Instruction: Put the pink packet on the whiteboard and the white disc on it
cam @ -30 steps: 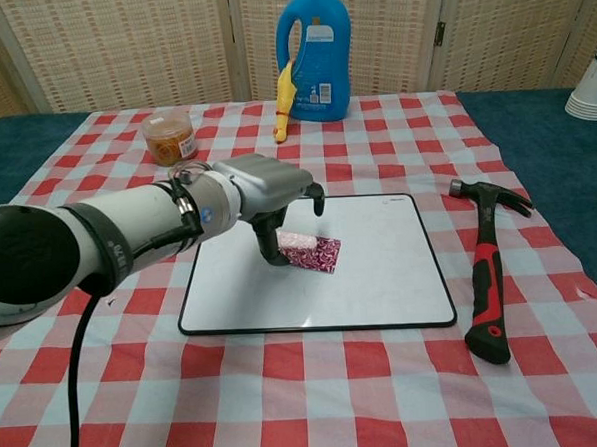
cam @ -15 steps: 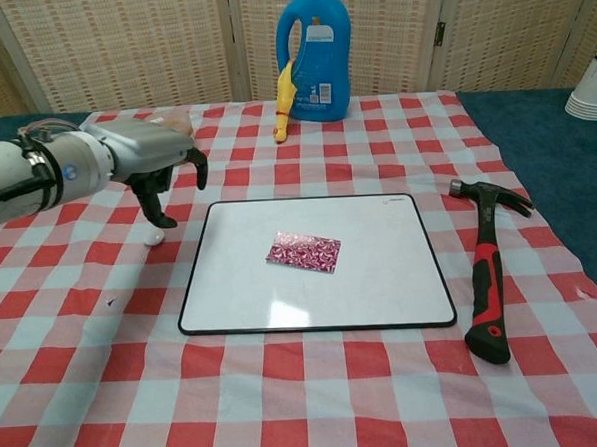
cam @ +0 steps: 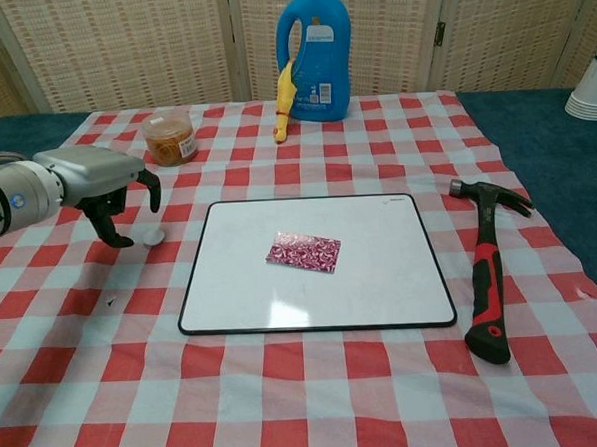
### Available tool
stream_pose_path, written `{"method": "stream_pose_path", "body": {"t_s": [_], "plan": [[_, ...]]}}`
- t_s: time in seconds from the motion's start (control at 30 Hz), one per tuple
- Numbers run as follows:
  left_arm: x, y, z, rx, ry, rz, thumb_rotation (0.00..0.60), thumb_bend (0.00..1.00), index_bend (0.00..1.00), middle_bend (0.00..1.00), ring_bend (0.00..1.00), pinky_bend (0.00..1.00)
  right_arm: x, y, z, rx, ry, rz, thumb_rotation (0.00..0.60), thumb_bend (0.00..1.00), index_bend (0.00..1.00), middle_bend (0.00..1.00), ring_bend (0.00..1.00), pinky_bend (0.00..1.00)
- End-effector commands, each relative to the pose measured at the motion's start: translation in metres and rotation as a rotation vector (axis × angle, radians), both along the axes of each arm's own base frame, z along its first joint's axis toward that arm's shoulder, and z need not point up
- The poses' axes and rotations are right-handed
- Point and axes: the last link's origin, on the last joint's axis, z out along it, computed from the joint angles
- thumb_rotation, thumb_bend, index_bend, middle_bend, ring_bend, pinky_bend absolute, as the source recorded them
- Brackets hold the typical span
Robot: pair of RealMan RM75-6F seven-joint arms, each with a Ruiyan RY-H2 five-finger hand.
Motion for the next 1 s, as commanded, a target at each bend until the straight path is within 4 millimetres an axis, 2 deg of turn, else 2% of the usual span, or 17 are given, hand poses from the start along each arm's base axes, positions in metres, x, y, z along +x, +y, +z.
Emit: {"method": "stream_pose_path", "body": {"t_s": [0.03,0.3,0.7,1.0], "plan": [[-0.003,0.001,-0.010,0.020,-0.055,0.018,0.600,0.26,0.36,1.00,1.00,1.00,-0.001,-0.001,0.000,0.000,0.001,-0.003,0.600,0.02,0.06,0.12,0.05,0.13],[-0.005,0.001,-0.021,0.045,-0.094,0.020,0.600,0.26,0.37,1.00,1.00,1.00,-0.001,-0.002,0.000,0.003,0.003,-0.006,0.600,0.02,0.06,0.12,0.05,0.13],[-0.013,0.004,-0.022,0.038,-0.053,0.058,0.600,0.27,0.38,1.00,1.00,1.00,-0.002,-0.003,-0.001,0.006,0.006,-0.010,0.600,0.02,0.06,0.12,0.05,0.13],[-0.011,0.004,-0.024,0.037,-0.053,0.052,0.600,0.27,0.40,1.00,1.00,1.00,-0.002,-0.004,-0.002,0.007,0.008,-0.015,0.600,0.02,0.06,0.12,0.05,0.13]]}}
